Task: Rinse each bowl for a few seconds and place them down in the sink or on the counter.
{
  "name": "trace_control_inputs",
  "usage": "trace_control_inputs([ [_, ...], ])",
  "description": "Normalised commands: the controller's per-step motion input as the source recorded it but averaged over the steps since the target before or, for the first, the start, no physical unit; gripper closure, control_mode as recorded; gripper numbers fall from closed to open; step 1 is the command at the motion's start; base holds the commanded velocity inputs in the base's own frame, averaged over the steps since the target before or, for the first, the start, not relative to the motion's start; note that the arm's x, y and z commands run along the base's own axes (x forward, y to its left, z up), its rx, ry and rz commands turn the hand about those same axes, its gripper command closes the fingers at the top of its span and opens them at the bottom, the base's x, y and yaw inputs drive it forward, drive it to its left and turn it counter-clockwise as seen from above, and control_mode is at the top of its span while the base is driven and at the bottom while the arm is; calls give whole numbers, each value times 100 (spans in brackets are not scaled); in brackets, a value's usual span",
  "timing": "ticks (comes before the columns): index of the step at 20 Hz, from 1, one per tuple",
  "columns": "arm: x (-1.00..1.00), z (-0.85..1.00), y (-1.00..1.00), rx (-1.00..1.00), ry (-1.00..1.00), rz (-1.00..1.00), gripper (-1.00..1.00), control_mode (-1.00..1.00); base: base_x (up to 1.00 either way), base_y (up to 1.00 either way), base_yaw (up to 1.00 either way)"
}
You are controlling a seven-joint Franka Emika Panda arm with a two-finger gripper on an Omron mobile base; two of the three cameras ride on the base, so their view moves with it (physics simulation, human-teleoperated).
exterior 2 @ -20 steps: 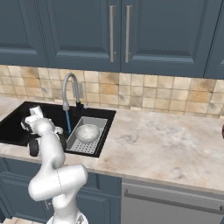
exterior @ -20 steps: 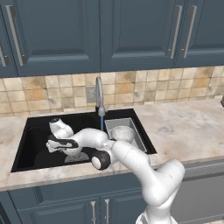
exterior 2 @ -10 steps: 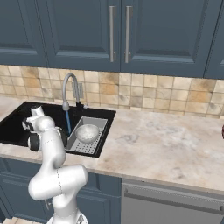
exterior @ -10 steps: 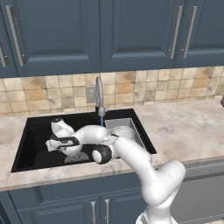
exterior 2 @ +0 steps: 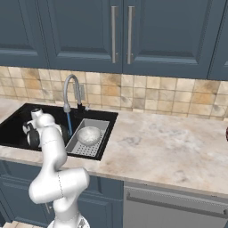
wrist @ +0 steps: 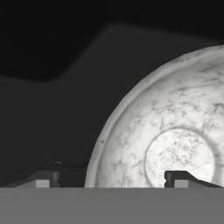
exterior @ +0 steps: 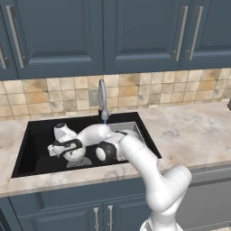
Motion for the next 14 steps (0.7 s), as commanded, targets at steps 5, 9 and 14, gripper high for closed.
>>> trace_control_inputs([
  [5, 0, 22, 15, -4, 0, -4, -100, -100, 0, 0, 0],
  [9, 0, 29, 18, -4, -1, -3, -100, -100, 0, 0, 0],
  [14, 0, 36, 12, -5, -3, -2, -100, -100, 0, 0, 0],
])
